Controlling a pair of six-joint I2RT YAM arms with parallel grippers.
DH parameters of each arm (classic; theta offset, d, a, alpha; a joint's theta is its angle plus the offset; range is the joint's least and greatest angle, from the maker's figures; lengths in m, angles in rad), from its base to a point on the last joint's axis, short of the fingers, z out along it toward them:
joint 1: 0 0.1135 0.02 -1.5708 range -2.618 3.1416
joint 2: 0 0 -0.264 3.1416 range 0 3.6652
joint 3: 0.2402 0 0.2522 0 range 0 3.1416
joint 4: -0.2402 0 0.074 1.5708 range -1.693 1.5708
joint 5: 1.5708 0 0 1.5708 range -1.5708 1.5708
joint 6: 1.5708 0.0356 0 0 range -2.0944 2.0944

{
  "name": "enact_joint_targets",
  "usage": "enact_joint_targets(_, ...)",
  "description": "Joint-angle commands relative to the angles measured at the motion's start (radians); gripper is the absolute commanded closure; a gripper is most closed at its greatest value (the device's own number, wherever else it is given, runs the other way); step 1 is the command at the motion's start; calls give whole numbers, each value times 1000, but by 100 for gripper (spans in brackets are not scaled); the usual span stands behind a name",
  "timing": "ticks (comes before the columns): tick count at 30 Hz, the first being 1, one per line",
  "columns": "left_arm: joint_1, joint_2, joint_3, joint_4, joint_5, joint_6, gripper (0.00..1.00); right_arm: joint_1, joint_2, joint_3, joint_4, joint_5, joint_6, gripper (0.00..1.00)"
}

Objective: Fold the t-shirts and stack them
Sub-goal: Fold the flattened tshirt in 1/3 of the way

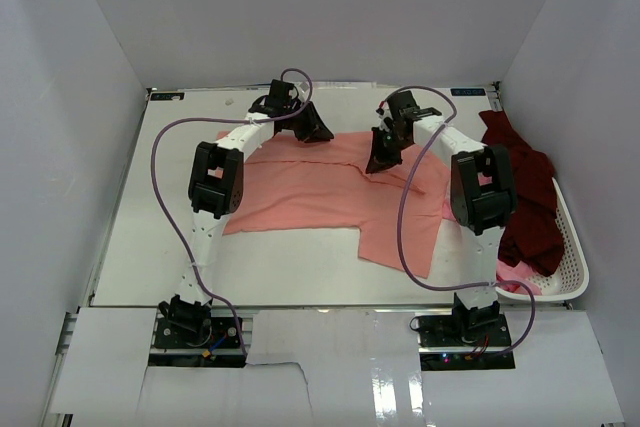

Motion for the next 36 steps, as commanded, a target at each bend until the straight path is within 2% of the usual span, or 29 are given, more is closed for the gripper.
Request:
enact_joint_targets(1, -5, -97, -9, -6, -10, 22, 70, 19, -101, -79, 47, -29, 34, 91)
enact_joint_targets(3, -5, -97, -6, -8, -9, 23, 70, 23, -135, -116, 63, -48, 52, 82)
enact_joint_targets(4, -5, -96, -6, -10, -10, 23, 70, 23, -146, -153, 72, -63, 69, 64)
enact_joint_targets(7, -5, -96, -7, -11, -10, 26, 70, 25, -176, -214, 93, -141, 101, 48)
enact_joint_targets(9, -5, -96, -12, -13, -12, 28, 70, 23, -181, -239, 110, -239, 117, 48)
enact_joint_targets(13, -5, -93, -18, -14, -7, 25, 70, 19, -181, -241, 112, -292, 126, 46)
enact_joint_targets(22, -5, -108, -30, -22, -10, 42, 70, 2, -195, -130, 97, -246, 42, 44)
enact_joint_targets(27, 7, -150, -85, -28, -29, 55, 70, -1, -132, -106, 103, -212, 5, 46)
enact_joint_targets(32, 99, -245, -194, 24, 46, 9, 69, -4, -51, -123, 126, -230, 5, 48)
enact_joint_targets(36, 178, -346, -280, 24, 54, 23, 69, -4, -34, -176, 169, -243, 25, 48)
